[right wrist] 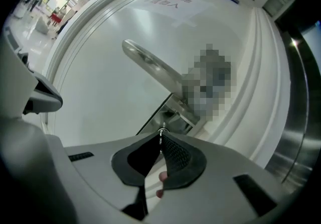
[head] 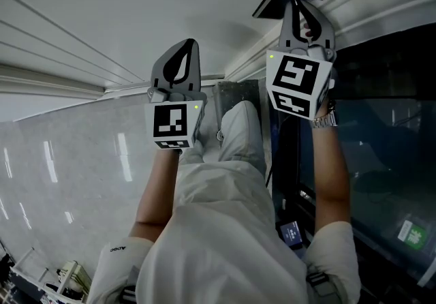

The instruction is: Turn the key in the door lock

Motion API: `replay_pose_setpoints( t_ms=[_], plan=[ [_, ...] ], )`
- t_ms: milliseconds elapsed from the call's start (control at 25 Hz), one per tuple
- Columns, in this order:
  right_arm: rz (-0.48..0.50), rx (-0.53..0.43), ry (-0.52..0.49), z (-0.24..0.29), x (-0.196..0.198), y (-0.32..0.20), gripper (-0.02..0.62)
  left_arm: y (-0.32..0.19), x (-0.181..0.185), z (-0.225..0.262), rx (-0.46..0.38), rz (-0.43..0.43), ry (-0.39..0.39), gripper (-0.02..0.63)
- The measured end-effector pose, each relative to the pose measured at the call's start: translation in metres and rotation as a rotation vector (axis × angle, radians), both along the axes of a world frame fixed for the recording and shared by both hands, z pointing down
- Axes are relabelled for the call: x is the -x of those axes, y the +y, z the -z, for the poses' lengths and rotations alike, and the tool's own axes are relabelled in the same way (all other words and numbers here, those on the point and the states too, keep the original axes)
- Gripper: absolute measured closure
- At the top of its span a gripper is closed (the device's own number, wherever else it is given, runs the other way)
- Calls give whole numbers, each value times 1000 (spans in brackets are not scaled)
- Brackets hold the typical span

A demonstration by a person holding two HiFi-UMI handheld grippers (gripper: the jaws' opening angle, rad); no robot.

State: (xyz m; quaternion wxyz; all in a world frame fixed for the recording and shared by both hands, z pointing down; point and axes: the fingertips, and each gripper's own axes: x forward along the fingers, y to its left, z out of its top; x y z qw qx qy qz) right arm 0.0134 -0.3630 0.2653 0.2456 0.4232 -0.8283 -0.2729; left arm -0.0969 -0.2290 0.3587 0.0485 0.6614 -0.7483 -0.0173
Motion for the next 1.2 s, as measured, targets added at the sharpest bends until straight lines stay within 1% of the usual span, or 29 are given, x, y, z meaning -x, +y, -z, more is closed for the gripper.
replay_pose_setpoints(
  t_ms=[200,600,960,1200],
  plan=[
    [-8,143,-184,1,-3,-3,580,0,1,-2,1,0,2,598],
    [-23,375,-469,1,-9,-7,580,0,1,0,-3,-5,3,598],
    [-20,660,-828,-5,-14,-12,580,0,3,-1,-1,-4,6,598],
    [-21,817,-1079,-6,-16,-13,580,3,6,-3,5,1,5,598]
  ],
)
